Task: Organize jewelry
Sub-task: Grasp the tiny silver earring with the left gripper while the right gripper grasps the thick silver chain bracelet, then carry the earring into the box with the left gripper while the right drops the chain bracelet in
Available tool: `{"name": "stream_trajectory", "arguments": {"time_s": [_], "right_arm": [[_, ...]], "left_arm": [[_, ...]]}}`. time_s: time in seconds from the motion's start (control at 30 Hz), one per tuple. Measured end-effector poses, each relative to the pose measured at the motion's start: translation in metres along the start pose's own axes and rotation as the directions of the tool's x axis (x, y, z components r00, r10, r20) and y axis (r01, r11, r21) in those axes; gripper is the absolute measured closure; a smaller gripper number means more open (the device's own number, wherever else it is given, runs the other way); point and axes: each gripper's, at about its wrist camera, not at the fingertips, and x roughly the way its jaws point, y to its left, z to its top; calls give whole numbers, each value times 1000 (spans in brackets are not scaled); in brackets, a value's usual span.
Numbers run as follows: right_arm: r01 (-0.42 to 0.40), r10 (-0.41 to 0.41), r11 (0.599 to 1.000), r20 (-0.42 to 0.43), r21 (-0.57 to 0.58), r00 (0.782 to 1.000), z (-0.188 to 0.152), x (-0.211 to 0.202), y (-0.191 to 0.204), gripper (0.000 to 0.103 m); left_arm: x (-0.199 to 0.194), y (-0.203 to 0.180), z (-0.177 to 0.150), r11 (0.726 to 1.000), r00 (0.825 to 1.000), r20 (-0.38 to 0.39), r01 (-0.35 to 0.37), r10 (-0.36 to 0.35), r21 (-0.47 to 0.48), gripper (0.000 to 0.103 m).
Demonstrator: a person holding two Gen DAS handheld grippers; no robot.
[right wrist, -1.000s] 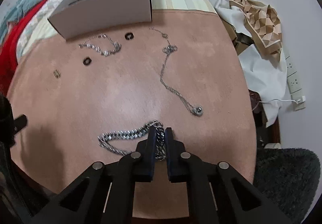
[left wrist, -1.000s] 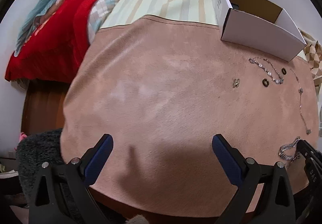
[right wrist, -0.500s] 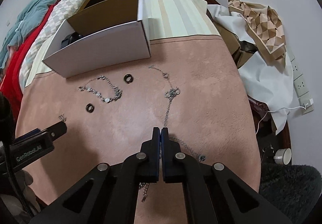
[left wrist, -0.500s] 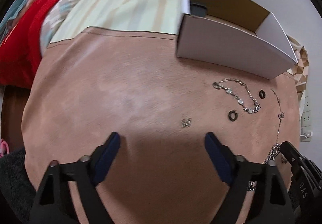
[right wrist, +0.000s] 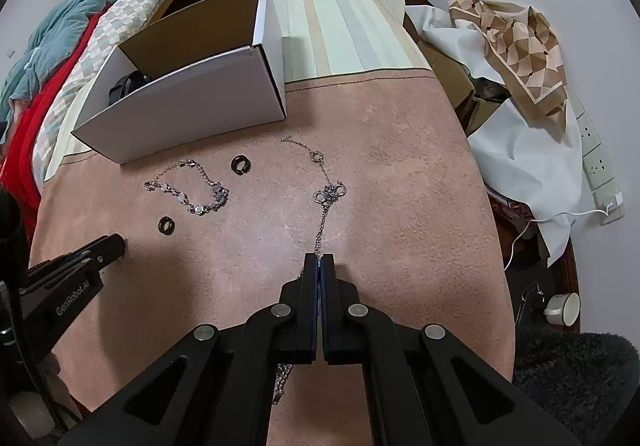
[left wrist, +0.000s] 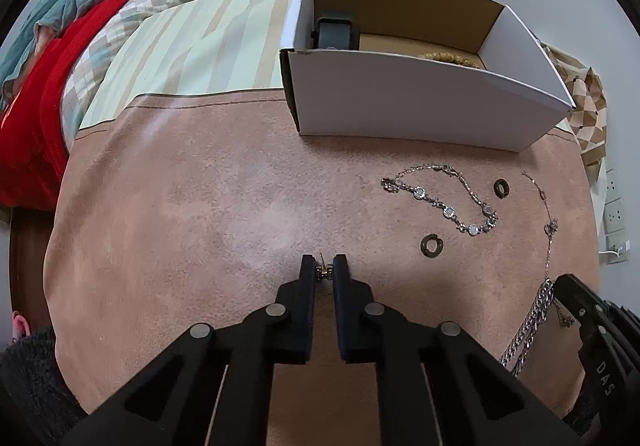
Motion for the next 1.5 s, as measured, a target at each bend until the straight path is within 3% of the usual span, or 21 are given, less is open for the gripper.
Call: {"name": "stream_trajectory", "arguments": {"time_s": [0.43,0.8,0.83,0.93,1.0,1.13,1.27,1.33,1.5], "right_arm": [[-79,80,997,95,-15,992,15,-58,10,103],[-161,176,984,276,-74,945,92,-138,28,103],[-164,182,982,273,-90,945,98,-140,30,103],[-216,227,973,163,-83,960,107,-121,28,103],[-204,209,977,81,-66,975,101,-96,21,101],[-199,199,980,-37,14,979,72,-38,1,86],[-164,164,986,-82,15,983,50,-4,-4,78],[-148,147,989,-81,-2,986,42,5,-3,66],[-92,83,992,-103,-87,991,36,19,10,62]], "left_arm": [[-70,1,-10,999,993,111,38,-41,23,97],[-129,21,63,996,965,248,81,-86,29,97],[-131,22,67,997,963,256,76,-81,29,97],[-129,26,72,998,962,266,66,-69,21,97],[-120,26,67,998,967,244,66,-68,16,97],[-90,19,45,997,982,169,80,-81,14,97],[-58,11,23,996,992,94,83,-84,14,97],[-47,10,16,997,994,72,81,-82,8,97],[-34,10,9,996,995,42,89,-89,-8,97]]}}
